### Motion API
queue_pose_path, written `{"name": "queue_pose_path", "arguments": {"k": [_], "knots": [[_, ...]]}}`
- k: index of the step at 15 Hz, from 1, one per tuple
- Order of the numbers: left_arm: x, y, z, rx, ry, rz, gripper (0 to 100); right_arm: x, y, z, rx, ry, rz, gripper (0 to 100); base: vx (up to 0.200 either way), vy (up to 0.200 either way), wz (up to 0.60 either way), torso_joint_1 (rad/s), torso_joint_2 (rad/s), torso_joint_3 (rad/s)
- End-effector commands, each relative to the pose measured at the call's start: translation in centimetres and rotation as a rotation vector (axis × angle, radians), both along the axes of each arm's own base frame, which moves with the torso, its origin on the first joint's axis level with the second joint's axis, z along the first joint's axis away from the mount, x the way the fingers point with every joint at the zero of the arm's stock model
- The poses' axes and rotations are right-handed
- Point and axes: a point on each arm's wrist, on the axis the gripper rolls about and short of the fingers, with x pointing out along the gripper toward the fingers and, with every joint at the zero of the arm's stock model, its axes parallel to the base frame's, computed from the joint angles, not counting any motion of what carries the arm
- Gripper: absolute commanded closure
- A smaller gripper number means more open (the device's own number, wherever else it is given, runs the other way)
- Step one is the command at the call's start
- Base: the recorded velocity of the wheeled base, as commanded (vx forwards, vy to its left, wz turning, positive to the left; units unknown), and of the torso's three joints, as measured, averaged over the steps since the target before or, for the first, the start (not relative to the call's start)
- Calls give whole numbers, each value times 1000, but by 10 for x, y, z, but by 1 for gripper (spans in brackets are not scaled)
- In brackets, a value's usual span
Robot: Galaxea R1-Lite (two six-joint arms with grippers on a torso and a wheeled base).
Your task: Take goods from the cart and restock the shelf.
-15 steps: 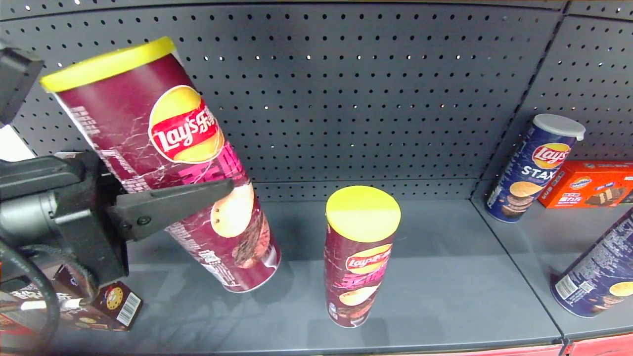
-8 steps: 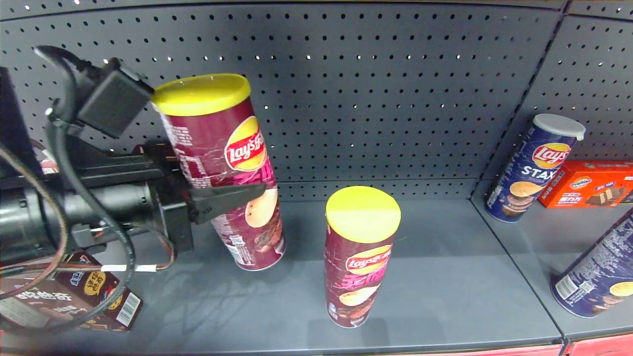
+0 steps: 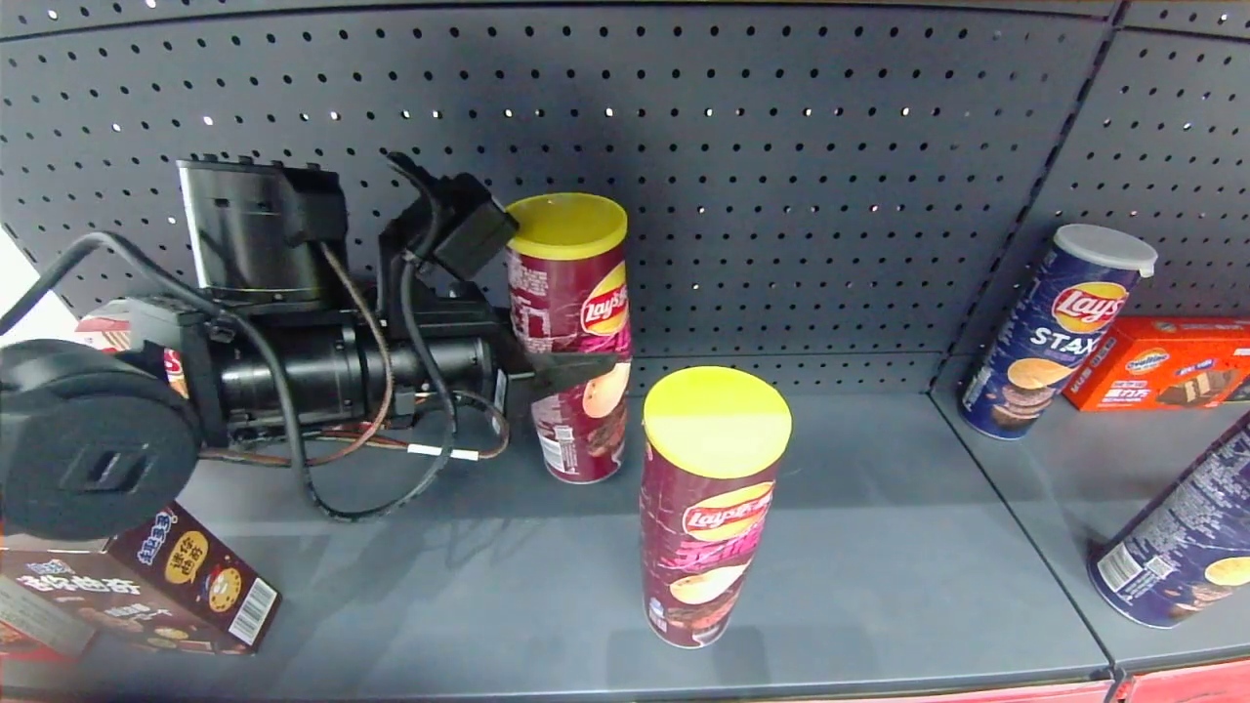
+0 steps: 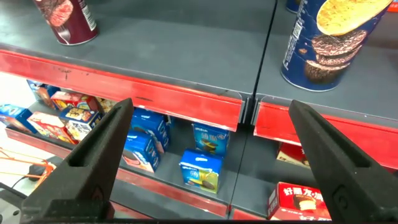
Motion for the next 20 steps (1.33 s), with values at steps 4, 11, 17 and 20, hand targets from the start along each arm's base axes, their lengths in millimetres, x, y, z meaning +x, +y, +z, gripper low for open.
{"name": "queue_pose_path", "arguments": {"k": [4,11,17,20], "knots": [[42,-22,-21,7,21,-36,100,0,0,0,-1,1,0,0,0,0,0,0,0,0],[64,-36,-40,-13,-17,-46,100,0,0,0,-1,0,0,0,0,0,0,0,0,0],[71,-39,-48,-19,-40,-41,100,0,0,0,-1,1,0,0,0,0,0,0,0,0],[71,-38,-48,-19,-30,-40,100,0,0,0,-1,0,0,0,0,0,0,0,0,0]]}}
